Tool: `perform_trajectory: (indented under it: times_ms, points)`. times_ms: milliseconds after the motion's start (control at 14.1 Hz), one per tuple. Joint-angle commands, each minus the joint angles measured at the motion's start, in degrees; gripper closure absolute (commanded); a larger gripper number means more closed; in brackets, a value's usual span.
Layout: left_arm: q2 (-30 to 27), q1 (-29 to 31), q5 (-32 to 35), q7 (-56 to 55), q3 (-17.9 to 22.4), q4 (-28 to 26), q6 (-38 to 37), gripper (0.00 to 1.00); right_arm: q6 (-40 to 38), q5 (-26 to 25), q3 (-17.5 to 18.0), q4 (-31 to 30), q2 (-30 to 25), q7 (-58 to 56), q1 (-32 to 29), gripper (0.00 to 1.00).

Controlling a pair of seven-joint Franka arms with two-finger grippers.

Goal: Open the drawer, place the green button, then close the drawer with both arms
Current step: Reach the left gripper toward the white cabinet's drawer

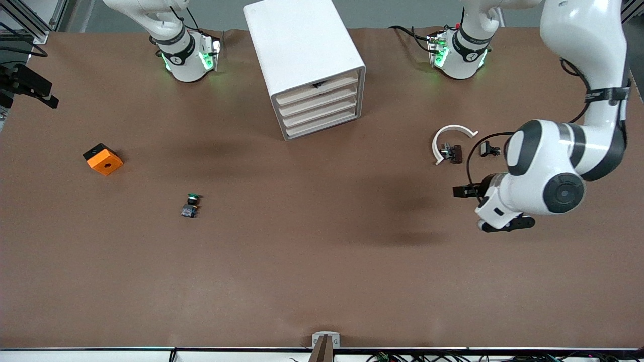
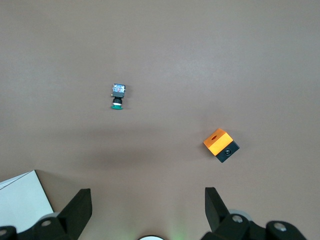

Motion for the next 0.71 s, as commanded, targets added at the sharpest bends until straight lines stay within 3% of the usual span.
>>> perform_trajectory:
  times_ms: [0, 639]
  points:
    - [1.61, -1.77, -2.63, -8.54, -0.02, 1.64, 0.15, 0.0, -0.07, 0.53, -0.09, -0.44, -0.8, -0.68, -0.26, 0.0]
    - [9.96, -4.76, -12.67, -42.05, -0.29, 7.36, 1.55, 0.0, 0.02, 0.53, -0.18, -0.35, -0.8, -0.68, -0.26, 0.0]
